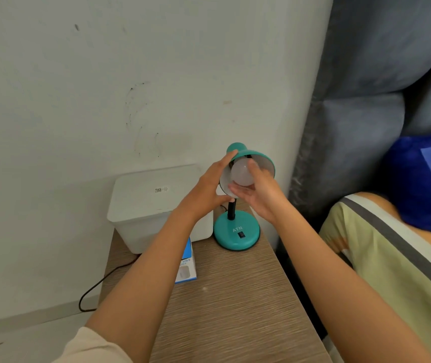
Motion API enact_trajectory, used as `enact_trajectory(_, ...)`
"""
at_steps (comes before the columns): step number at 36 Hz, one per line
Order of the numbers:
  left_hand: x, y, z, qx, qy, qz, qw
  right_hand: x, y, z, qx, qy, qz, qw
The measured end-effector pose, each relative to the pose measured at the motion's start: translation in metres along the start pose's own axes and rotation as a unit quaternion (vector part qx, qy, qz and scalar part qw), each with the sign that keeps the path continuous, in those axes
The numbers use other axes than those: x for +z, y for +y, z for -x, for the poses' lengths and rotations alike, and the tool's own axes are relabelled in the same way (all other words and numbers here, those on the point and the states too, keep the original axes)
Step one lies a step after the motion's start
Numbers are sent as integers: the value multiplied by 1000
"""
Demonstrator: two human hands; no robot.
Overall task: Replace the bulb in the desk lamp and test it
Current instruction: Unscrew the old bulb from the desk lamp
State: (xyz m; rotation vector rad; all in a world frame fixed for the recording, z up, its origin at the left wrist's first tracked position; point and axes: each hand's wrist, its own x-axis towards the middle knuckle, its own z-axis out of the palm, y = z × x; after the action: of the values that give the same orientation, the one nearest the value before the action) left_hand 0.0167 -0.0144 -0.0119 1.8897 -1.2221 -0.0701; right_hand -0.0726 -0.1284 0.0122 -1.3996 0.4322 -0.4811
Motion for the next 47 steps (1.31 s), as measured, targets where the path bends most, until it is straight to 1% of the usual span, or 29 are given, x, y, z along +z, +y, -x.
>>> enact_trajectory(2, 0, 1, 0, 2, 0, 0, 1000, 1, 0, 0, -54, 38, 125, 990)
enact_trajectory(3, 0, 1, 0, 3, -1, 0, 1000, 1, 2, -2, -83, 51, 158, 983)
enact_trajectory(6, 0, 1, -1, 0, -4, 2, 1000, -4, 5, -3, -122, 51, 214, 968)
enact_trajectory(8, -1, 0, -1, 1, -6, 0, 1000, -6, 5, -2, -130, 43, 250, 958)
enact_trajectory(9, -1, 0, -1, 3, -6, -3, 1000, -7, 5, -2, -121, 48, 240, 962)
enact_trajectory(11, -1, 1, -1, 7, -5, -8, 1000, -8, 7, -3, -141, 72, 248, 956)
enact_trajectory(13, -1, 1, -1, 8, -5, -7, 1000, -8, 8, -4, -154, 60, 232, 958)
enact_trajectory(15, -1, 1, -2, 7, -6, -4, 1000, -9, 8, -3, -129, 42, 226, 965)
enact_trajectory(17, -1, 1, -2, 4, -6, -3, 1000, -5, 1, 2, -93, 18, 185, 978)
enact_trajectory(18, -1, 0, -2, 4, -7, -3, 1000, -3, 2, 0, -92, 40, 173, 980)
enact_trajectory(20, -1, 0, -1, 3, -8, -5, 1000, 0, 5, 0, -132, 68, 194, 970)
enact_trajectory(22, -1, 0, -1, 5, -7, -6, 1000, 0, 12, -4, -154, 66, 203, 965)
enact_trajectory(23, -1, 1, -1, 6, -6, -6, 1000, 1, 12, -5, -133, 61, 183, 972)
enact_trajectory(26, -1, 0, -1, 6, -6, -5, 1000, 2, 8, -3, -97, 67, 193, 974)
enact_trajectory(28, 0, 0, -1, 4, -7, -6, 1000, 2, 9, -5, -128, 90, 209, 965)
enact_trajectory(29, 0, 0, -1, 5, -8, -6, 1000, 2, 9, -6, -131, 89, 196, 968)
enact_trajectory(31, -1, 0, -2, 3, -9, -3, 1000, 1, 8, -9, -101, 88, 181, 974)
enact_trajectory(32, -1, 0, -2, 3, -8, -1, 1000, 0, 6, -7, -90, 90, 214, 968)
enact_trajectory(33, -1, 0, -3, 3, -8, -2, 1000, 1, 2, -4, -85, 81, 213, 970)
enact_trajectory(35, -1, 0, -2, 5, -7, -4, 1000, 1, 4, -5, -97, 79, 202, 971)
enact_trajectory(36, -1, 0, -2, 6, -6, -4, 1000, 1, 7, -5, -129, 82, 220, 964)
enact_trajectory(37, -1, 0, -2, 6, -7, -3, 1000, 1, 8, -6, -136, 76, 213, 965)
enact_trajectory(39, -1, 0, -3, 4, -6, -3, 1000, 1, 12, -10, -123, 79, 222, 964)
enact_trajectory(40, 0, 0, -3, 2, -6, -5, 1000, 0, 12, -8, -121, 88, 252, 956)
enact_trajectory(42, 0, -1, -3, 2, -5, -11, 1000, 3, 6, -4, -123, 91, 239, 959)
enact_trajectory(43, 1, -1, -2, 4, -4, -12, 1000, 3, 9, -4, -133, 93, 230, 959)
enact_trajectory(44, 1, -1, -2, 5, -3, -12, 1000, 3, 10, -3, -169, 99, 250, 948)
enact_trajectory(46, 0, -1, -2, 5, -2, -7, 1000, 3, 15, -4, -200, 97, 260, 940)
enact_trajectory(47, 0, 0, -2, 5, -2, -6, 1000, 2, 17, -6, -197, 101, 258, 941)
